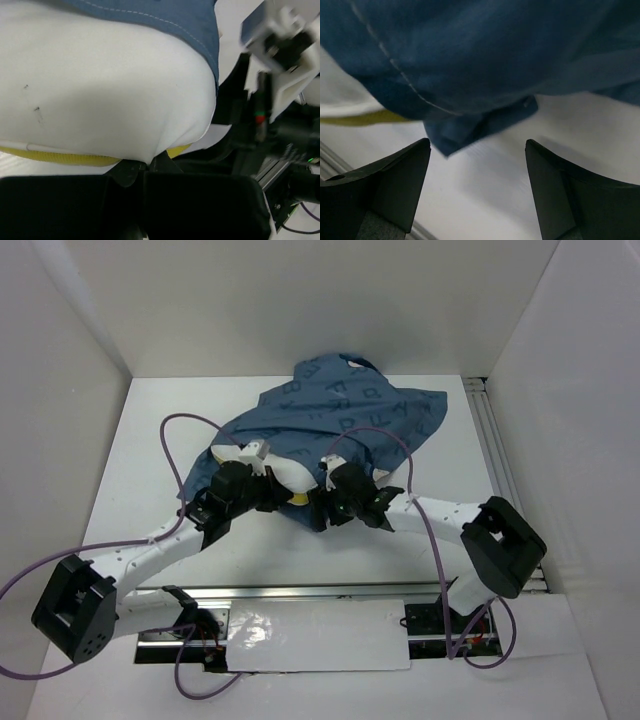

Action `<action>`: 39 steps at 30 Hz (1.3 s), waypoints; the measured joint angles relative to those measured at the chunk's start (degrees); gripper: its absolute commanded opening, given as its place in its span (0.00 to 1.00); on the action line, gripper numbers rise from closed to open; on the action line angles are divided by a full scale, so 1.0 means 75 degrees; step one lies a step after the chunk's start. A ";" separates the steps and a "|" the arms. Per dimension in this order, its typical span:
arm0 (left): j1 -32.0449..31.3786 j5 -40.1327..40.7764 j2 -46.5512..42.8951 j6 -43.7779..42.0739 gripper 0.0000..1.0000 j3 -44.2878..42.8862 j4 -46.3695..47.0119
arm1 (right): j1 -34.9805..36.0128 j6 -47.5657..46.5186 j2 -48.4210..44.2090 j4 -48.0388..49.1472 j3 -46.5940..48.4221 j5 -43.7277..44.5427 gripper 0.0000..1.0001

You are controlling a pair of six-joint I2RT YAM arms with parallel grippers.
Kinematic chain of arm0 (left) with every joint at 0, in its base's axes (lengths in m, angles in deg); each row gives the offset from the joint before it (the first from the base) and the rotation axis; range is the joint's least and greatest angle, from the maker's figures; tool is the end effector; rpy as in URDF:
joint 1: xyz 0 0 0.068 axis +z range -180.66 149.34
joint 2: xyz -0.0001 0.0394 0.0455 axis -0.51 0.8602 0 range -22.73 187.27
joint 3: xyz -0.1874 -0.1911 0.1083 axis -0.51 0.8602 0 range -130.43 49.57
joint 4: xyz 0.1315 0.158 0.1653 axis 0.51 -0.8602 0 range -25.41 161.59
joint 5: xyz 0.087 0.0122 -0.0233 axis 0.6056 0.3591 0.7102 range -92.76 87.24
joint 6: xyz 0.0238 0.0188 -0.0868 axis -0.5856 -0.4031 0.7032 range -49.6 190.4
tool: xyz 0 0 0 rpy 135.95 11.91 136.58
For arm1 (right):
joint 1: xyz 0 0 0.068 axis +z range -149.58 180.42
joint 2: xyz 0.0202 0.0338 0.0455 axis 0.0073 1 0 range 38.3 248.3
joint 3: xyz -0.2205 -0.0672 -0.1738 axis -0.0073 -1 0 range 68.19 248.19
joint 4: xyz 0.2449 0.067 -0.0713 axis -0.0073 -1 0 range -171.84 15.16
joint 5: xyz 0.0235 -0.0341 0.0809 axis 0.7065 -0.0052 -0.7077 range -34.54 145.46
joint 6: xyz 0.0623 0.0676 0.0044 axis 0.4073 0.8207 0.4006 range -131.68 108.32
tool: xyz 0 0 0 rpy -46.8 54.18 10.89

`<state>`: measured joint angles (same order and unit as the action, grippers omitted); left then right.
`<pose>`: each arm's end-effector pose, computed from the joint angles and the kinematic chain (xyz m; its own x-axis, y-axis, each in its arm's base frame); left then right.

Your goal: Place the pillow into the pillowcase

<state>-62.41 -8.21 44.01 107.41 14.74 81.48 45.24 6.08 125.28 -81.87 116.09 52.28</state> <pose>0.2475 -0.1622 0.2328 -0.6150 -0.3242 -0.7188 0.2862 0.7577 -0.5865 0.2404 0.2453 0.1713 -0.7098 -0.2760 -0.6481 -0.5403 0.8036 0.2494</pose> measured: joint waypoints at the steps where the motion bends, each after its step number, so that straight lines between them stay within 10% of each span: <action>1: -0.0009 0.0044 -0.0020 -0.0047 0.00 -0.0111 -0.0003 | 0.0073 0.0079 0.0064 0.0312 -0.0090 0.0047 0.83; 11: -0.0073 0.0242 -0.0099 -0.0128 0.00 -0.0382 -0.0073 | 0.0423 0.0458 0.0122 0.3246 -0.1361 0.0519 0.77; 13: -0.0073 0.0242 -0.0099 -0.0128 0.00 -0.0382 -0.0070 | 0.0423 0.0484 0.0175 0.3774 -0.1445 0.0516 0.31; 16: -0.0073 0.0248 -0.0102 -0.0128 0.00 -0.0382 -0.0067 | 0.0428 0.0621 0.0306 0.4261 -0.1445 0.0490 0.00; 33: -0.0073 0.0402 -0.0134 -0.0119 0.00 -0.0560 0.0105 | 0.2291 0.0356 -0.2317 0.3701 -0.1335 -0.1192 0.00; 37: -0.0073 0.0332 -0.0137 -0.0108 0.06 -0.0560 0.0026 | 0.2600 0.0041 -0.2022 0.2343 -0.0527 -0.1160 0.44; 39: -0.0076 0.0347 -0.0221 -0.0076 0.38 -0.0560 -0.0356 | 0.2681 -0.0131 -0.1778 0.1638 -0.0067 -0.1055 0.61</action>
<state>-62.98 -5.61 42.35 106.84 10.54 78.82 65.35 5.10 111.95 -69.58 115.59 44.37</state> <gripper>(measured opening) 0.132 0.510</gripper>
